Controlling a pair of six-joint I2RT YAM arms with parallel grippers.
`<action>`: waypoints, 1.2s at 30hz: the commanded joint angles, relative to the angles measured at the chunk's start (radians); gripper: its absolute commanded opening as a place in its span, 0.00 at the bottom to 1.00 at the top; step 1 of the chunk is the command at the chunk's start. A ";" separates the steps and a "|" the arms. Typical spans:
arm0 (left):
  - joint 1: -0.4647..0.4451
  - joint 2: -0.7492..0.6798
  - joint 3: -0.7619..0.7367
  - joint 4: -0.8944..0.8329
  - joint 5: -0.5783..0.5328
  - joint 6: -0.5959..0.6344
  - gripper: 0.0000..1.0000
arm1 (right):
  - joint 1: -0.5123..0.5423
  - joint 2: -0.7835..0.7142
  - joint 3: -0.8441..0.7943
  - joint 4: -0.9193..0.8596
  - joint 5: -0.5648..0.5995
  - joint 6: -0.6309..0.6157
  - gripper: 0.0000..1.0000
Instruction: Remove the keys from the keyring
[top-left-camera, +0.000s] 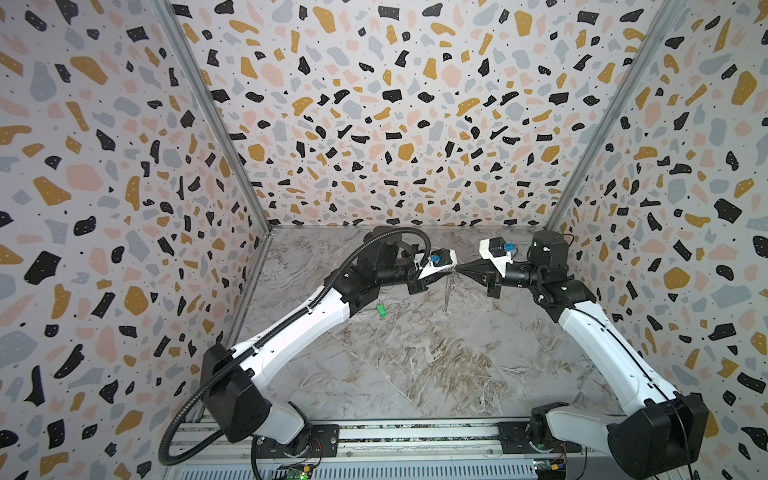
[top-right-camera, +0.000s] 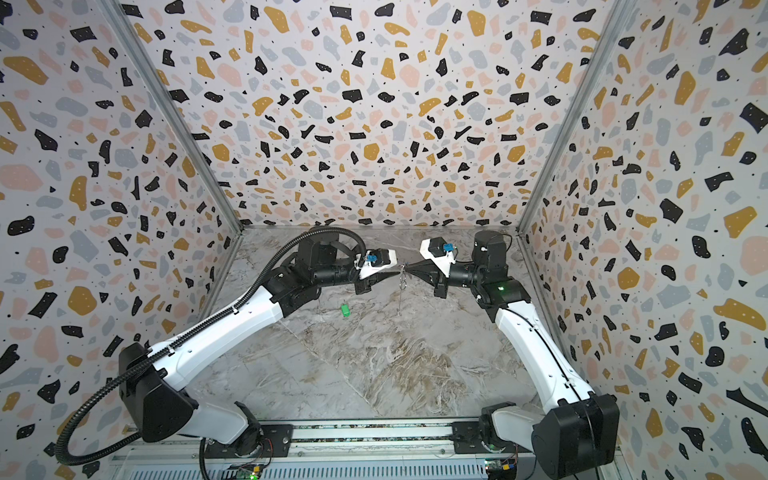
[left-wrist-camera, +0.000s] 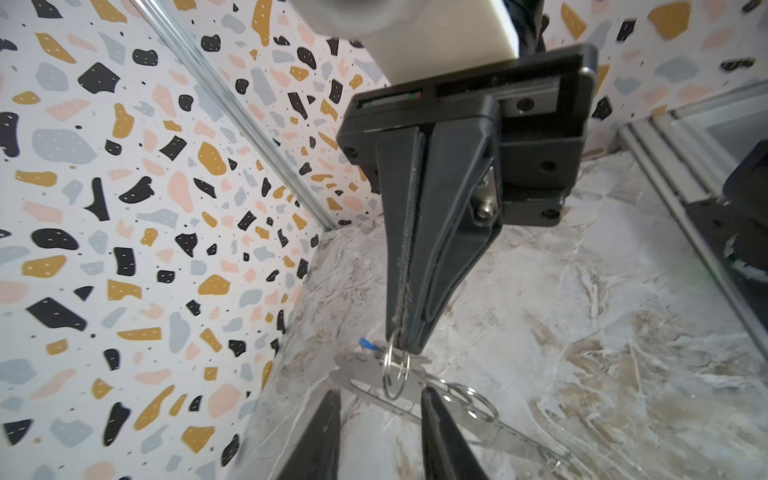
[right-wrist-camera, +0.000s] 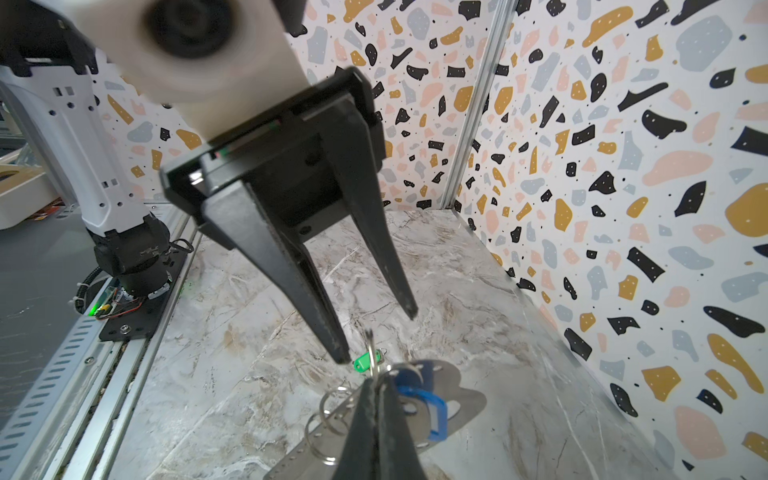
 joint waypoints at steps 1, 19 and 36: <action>-0.050 -0.038 0.054 -0.053 -0.204 0.124 0.34 | 0.003 0.010 0.056 -0.089 0.037 0.014 0.00; -0.174 0.059 0.170 -0.180 -0.424 0.267 0.29 | 0.024 0.010 0.076 -0.165 0.085 0.012 0.00; -0.199 0.132 0.226 -0.237 -0.515 0.275 0.23 | 0.025 -0.001 0.063 -0.176 0.081 -0.027 0.00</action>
